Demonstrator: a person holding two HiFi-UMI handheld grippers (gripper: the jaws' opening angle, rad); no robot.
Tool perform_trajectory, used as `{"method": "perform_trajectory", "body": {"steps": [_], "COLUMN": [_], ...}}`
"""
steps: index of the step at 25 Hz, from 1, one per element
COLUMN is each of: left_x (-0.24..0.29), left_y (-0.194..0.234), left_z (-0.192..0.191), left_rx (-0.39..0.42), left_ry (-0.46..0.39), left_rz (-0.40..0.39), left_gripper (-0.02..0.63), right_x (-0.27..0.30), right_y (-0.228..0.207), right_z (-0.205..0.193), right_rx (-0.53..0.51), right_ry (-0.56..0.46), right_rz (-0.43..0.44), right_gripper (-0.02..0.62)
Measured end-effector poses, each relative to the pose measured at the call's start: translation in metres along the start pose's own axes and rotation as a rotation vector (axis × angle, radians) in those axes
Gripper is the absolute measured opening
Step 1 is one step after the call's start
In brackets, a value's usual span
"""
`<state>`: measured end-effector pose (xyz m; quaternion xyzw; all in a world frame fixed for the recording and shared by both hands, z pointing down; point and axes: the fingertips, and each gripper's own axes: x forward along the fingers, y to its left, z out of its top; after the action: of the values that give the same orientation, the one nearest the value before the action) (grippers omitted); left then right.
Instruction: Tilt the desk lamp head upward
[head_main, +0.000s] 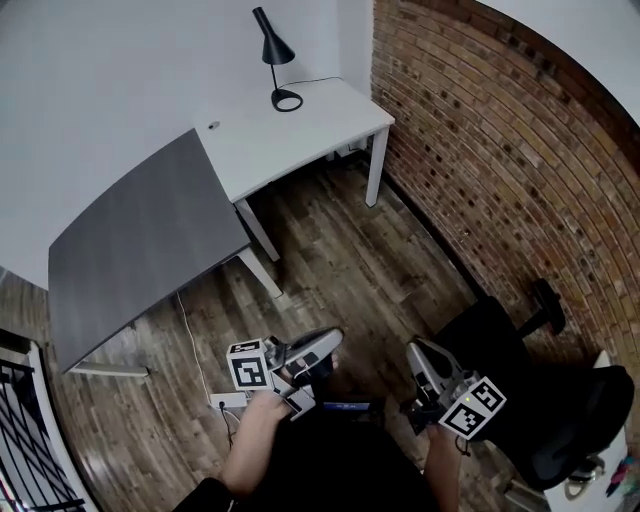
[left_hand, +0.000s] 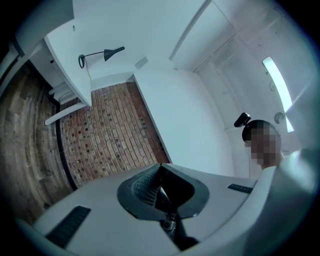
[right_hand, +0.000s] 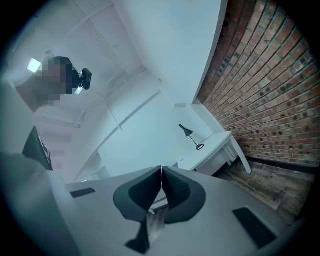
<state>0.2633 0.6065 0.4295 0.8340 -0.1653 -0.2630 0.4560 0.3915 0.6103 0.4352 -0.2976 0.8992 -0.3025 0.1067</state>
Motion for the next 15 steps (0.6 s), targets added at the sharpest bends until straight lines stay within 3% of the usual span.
{"method": "perform_trajectory", "body": {"steps": [4,15], "left_x": [0.022,0.032], "left_y": [0.025,0.086], "left_z": [0.041,0.18], "left_rx": [-0.021,-0.062], "left_ry": [-0.014,-0.102], "left_rz": [-0.053,-0.088], "left_gripper": [0.011,0.011], "right_x": [0.026,0.151], "right_y": [-0.027,-0.041], "right_z": [0.023,0.065], "right_rx": [-0.01,-0.081], "right_ry": [-0.007,0.048], "right_rz": [-0.061,-0.071], "right_gripper": [0.014,0.015]}}
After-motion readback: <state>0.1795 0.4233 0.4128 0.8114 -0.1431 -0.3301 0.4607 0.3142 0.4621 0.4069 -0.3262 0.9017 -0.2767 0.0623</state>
